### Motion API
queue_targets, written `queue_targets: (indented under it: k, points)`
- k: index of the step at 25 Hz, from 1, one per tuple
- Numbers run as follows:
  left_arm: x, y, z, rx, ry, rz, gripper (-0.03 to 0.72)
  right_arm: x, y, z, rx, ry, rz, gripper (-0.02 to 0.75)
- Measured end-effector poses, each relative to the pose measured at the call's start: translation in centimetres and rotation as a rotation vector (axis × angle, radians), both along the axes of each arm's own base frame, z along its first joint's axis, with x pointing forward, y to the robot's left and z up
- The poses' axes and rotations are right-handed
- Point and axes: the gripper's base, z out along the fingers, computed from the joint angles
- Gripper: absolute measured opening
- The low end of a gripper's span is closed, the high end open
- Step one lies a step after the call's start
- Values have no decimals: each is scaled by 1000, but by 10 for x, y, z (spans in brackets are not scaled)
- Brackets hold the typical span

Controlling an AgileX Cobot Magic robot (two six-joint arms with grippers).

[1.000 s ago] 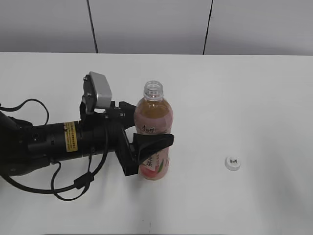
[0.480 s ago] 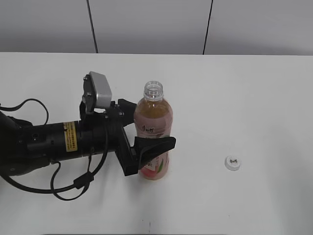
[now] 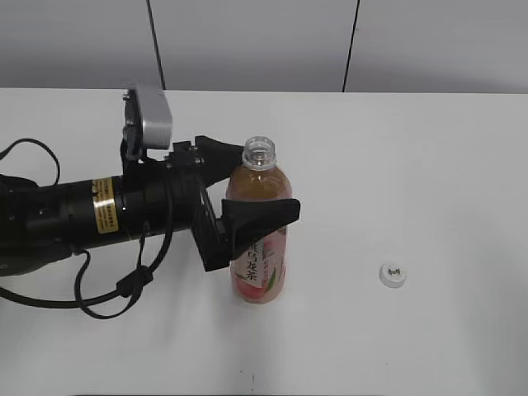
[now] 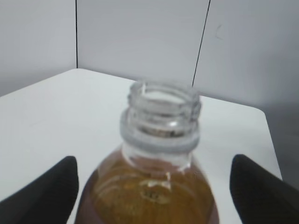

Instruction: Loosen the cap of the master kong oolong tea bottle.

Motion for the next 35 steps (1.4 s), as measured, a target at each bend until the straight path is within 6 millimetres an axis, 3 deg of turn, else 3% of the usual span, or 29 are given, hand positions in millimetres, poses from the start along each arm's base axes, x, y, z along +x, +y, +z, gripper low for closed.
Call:
queue_targets:
  k: [18, 35]
  points:
    - [-12, 5, 69, -126, -71, 0, 591, 0, 0, 0, -1, 0, 1, 503]
    - [-38, 30, 146, -91, -106, 163, 591, 0, 0, 0, -1, 0, 1, 503]
